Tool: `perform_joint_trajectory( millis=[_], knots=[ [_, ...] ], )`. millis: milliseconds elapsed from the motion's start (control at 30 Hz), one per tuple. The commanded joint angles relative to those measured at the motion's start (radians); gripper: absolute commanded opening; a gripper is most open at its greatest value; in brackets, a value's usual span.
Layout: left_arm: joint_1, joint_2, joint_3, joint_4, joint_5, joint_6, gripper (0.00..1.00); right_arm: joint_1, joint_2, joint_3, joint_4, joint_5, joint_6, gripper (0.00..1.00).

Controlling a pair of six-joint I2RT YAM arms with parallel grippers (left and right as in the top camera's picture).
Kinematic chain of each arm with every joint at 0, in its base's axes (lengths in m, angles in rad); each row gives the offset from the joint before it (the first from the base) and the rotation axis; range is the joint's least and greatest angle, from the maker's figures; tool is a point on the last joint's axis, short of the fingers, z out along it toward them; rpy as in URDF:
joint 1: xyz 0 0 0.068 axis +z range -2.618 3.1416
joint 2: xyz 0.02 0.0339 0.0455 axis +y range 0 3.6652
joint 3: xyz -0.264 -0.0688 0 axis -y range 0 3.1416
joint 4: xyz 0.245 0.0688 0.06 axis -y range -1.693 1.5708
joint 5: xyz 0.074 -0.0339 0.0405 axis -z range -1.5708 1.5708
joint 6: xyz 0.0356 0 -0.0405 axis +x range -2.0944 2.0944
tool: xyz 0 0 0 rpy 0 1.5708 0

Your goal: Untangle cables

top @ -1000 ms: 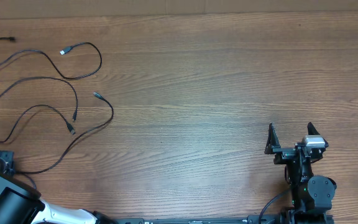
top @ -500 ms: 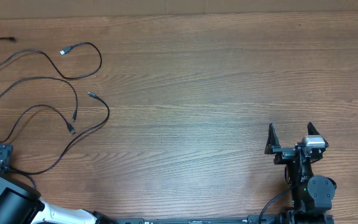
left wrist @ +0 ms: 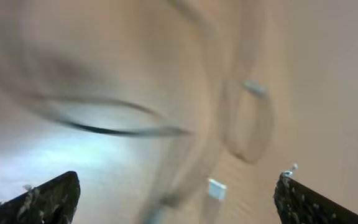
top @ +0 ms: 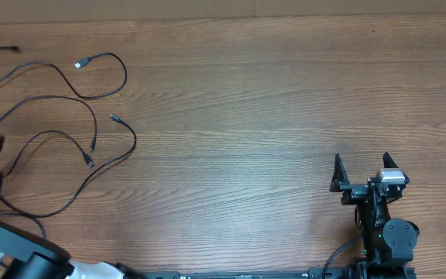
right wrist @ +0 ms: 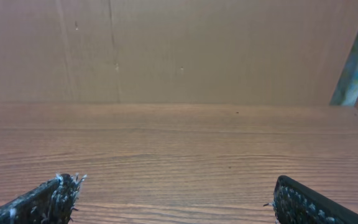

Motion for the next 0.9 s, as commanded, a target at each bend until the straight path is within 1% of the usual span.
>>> perform_joint_trajectory(
  millis=[0,67,167,233,300,333,367,467,533,633,733,800,867],
  knots=[
    [-0.067,-0.08,0.027,-0.014,0.439,0.042,1.0,-0.001,-0.009,-0.01,0.006,-0.002,0.003,1.0],
    [-0.129,-0.106,0.027,-0.059,0.44,0.054,1.0,-0.001,-0.009,-0.01,0.006,-0.002,0.003,1.0],
    [-0.253,-0.136,0.027,-0.157,0.411,0.131,1.0,-0.001,-0.009,-0.01,0.006,-0.002,0.003,1.0],
    [-0.344,-0.145,0.027,-0.239,0.332,0.171,0.99,-0.001,-0.009,-0.01,0.006,-0.002,0.003,1.0],
    [-0.452,-0.145,0.026,-0.333,0.195,0.177,0.99,-0.001,-0.009,-0.01,0.006,-0.002,0.003,1.0],
    [-0.53,-0.144,0.026,-0.395,0.093,0.177,0.99,-0.001,-0.009,-0.01,0.006,-0.002,0.003,1.0],
    [-0.574,-0.145,0.026,-0.425,0.062,0.177,0.99,-0.001,-0.009,-0.01,0.006,-0.002,0.003,1.0],
    [-0.673,-0.161,0.026,-0.472,0.055,0.203,0.99,-0.001,-0.009,-0.01,0.006,-0.002,0.003,1.0],
    [-0.708,-0.187,0.026,-0.482,0.055,0.204,0.99,-0.001,-0.009,-0.01,0.006,-0.002,0.003,1.0],
    [-0.723,-0.253,0.026,-0.507,0.055,0.227,1.0,-0.001,-0.009,-0.01,0.006,-0.002,0.003,1.0],
    [-0.723,-0.338,0.026,-0.57,0.054,0.282,1.0,-0.001,-0.009,-0.01,0.006,-0.002,0.003,1.0],
    [-0.724,-0.431,0.01,-0.639,0.053,0.348,1.0,-0.001,-0.009,-0.01,0.006,-0.002,0.003,1.0],
    [-0.724,-0.496,-0.017,-0.681,0.054,0.38,1.0,-0.001,-0.009,-0.01,0.006,-0.002,0.003,1.0]
  ],
)
